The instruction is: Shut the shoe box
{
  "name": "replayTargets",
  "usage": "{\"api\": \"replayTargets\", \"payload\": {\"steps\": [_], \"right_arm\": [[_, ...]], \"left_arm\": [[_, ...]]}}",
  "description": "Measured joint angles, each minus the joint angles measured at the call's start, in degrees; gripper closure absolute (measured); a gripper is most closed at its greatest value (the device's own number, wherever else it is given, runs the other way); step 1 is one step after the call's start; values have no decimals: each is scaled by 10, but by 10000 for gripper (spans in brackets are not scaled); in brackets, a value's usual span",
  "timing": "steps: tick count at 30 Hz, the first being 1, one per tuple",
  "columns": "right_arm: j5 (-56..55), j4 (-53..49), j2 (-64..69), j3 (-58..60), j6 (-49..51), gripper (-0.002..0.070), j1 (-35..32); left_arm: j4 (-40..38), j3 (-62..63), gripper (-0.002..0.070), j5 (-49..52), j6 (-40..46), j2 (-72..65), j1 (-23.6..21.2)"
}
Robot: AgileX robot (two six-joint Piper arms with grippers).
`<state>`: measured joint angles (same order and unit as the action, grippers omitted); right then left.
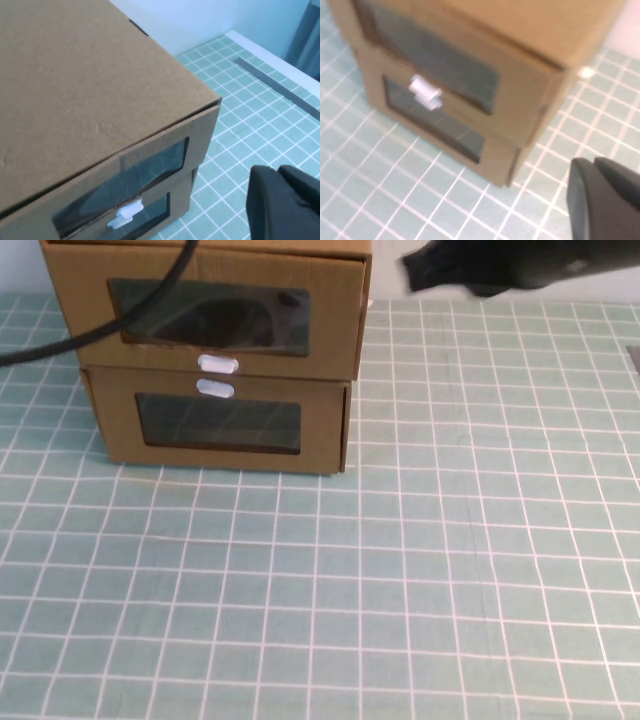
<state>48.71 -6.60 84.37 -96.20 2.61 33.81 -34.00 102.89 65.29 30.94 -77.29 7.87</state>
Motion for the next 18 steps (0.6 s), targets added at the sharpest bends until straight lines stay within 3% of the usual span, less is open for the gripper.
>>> {"api": "replayTargets", "payload": {"steps": [9, 18], "right_arm": [[6, -6, -102, 21, 37, 691, -42], [-86, -85, -298, 240, 147, 690, -44]], "left_arm": [[38, -181, 680, -70, -6, 160, 0], [59, -449, 680, -196, -6, 369, 0]]}}
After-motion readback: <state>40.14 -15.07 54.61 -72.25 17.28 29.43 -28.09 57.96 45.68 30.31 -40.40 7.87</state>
